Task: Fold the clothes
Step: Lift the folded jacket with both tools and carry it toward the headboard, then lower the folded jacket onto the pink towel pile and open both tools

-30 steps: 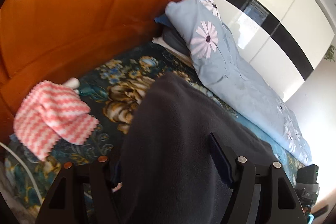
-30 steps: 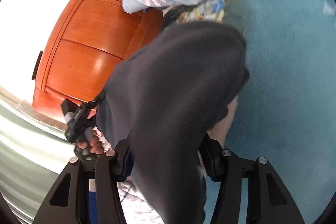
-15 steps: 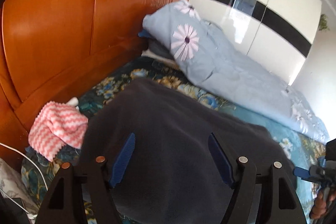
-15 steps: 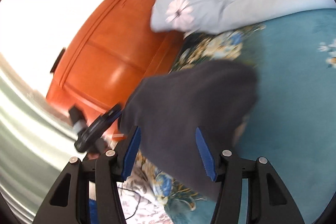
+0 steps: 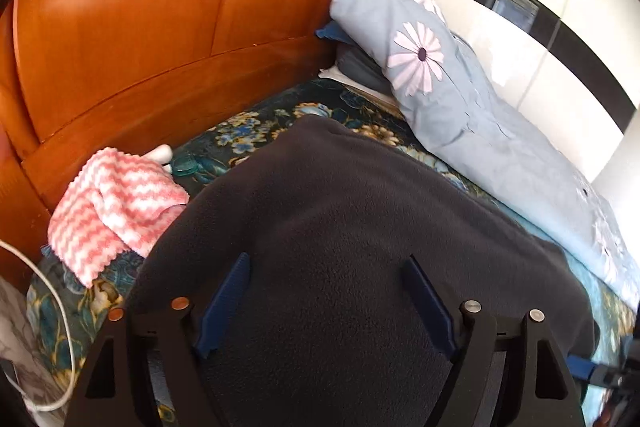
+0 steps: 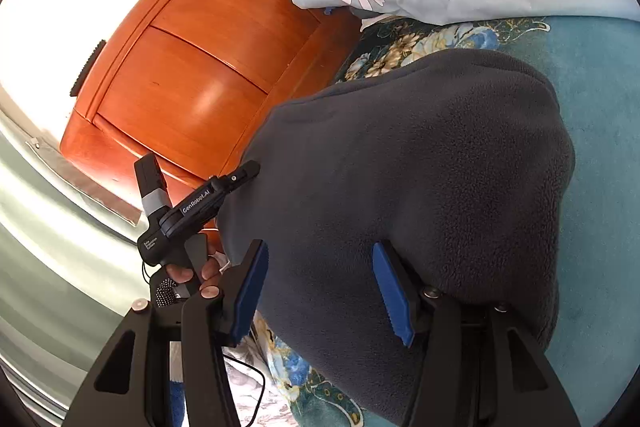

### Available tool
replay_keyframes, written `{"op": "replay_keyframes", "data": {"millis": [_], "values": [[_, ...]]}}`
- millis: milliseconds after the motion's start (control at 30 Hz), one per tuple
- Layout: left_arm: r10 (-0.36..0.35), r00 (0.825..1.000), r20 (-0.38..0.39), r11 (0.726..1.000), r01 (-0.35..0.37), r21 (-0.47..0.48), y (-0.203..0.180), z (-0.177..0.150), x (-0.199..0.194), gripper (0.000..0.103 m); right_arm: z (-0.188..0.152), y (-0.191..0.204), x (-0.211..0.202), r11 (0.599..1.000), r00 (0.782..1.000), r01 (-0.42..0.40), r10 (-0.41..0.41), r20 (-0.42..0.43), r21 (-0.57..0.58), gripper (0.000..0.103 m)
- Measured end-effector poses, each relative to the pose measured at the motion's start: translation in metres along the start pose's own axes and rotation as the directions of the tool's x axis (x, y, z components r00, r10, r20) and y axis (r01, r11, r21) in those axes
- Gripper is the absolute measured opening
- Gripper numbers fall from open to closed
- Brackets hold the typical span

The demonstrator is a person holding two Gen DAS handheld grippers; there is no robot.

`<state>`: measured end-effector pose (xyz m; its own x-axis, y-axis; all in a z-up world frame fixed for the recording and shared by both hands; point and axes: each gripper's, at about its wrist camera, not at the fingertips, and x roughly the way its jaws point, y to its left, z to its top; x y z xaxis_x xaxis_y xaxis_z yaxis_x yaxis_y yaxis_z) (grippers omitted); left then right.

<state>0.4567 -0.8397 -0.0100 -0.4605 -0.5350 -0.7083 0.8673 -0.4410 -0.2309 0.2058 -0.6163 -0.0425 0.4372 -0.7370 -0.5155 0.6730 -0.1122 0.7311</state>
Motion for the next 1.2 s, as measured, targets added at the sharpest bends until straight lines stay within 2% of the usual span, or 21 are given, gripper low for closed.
{"op": "replay_keyframes", "data": {"millis": [33,100,133,200,233,267,433,533,567,633,700,800,967,1033,1133,1200], "values": [[0.026,1.0,0.012,1.0,-0.026,-0.005,-0.005,-0.003,-0.008,0.082,-0.003,0.003,-0.003,1.0,1.0,0.019,-0.019,0.005,-0.013,0.056],[0.084,0.993,0.084,0.996,-0.082,-0.028,-0.018,-0.021,-0.037,0.083,-0.012,0.015,-0.005,0.991,0.994,0.113,-0.112,0.021,-0.077,0.056],[0.08,0.989,0.125,0.996,-0.075,-0.048,-0.023,-0.035,-0.051,0.085,-0.017,0.022,-0.004,0.979,0.986,0.168,-0.165,0.033,-0.118,0.056],[0.034,0.984,0.176,0.996,-0.019,-0.088,-0.029,-0.066,-0.073,0.098,-0.032,0.036,-0.008,0.952,0.969,0.247,-0.24,0.059,-0.18,0.056],[0.011,0.983,0.182,0.994,0.009,-0.107,-0.03,-0.084,-0.08,0.103,-0.04,0.043,-0.009,0.938,0.959,0.282,-0.274,0.07,-0.203,0.056],[-0.003,0.985,0.175,0.992,0.024,-0.12,-0.032,-0.102,-0.084,0.103,-0.048,0.048,-0.011,0.926,0.952,0.305,-0.295,0.079,-0.222,0.056],[0.026,0.987,0.158,0.988,-0.002,-0.153,-0.043,-0.187,-0.102,0.103,-0.098,0.063,-0.026,0.865,0.92,0.392,-0.364,0.146,-0.314,0.058],[0.027,0.989,0.148,0.988,-0.004,-0.153,-0.048,-0.219,-0.113,0.103,-0.126,0.062,-0.036,0.856,0.91,0.413,-0.373,0.181,-0.312,0.068],[0.029,0.988,0.153,0.988,-0.005,-0.153,-0.049,-0.227,-0.118,0.103,-0.135,0.062,-0.04,0.858,0.908,0.416,-0.374,0.188,-0.301,0.076],[0.067,0.983,0.171,0.988,-0.04,-0.151,-0.054,-0.237,-0.129,0.103,-0.155,0.059,-0.046,0.858,0.9,0.428,-0.377,0.218,-0.283,0.085],[0.116,0.973,0.199,0.988,-0.093,-0.122,-0.063,-0.24,-0.141,0.103,-0.174,0.058,-0.05,0.844,0.879,0.466,-0.408,0.245,-0.266,0.096],[0.129,0.965,0.229,0.992,-0.122,-0.044,-0.082,-0.242,-0.16,0.103,-0.194,0.065,-0.061,0.812,0.844,0.525,-0.458,0.279,-0.255,0.099],[0.084,0.955,0.283,0.996,-0.091,0.008,-0.092,-0.242,-0.192,0.103,-0.208,0.098,-0.094,0.733,0.776,0.615,-0.497,0.387,-0.291,0.1],[0.078,0.955,0.287,0.996,-0.09,0.027,-0.094,-0.242,-0.203,0.103,-0.21,0.108,-0.106,0.731,0.771,0.618,-0.492,0.404,-0.288,0.1],[0.108,0.951,0.289,0.989,-0.132,0.067,-0.098,-0.243,-0.215,0.103,-0.214,0.117,-0.114,0.751,0.802,0.582,-0.465,0.375,-0.312,0.1],[0.132,0.946,0.296,0.983,-0.164,0.085,-0.102,-0.245,-0.223,0.103,-0.216,0.122,-0.113,0.73,0.789,0.606,-0.506,0.348,-0.314,0.1]]}}
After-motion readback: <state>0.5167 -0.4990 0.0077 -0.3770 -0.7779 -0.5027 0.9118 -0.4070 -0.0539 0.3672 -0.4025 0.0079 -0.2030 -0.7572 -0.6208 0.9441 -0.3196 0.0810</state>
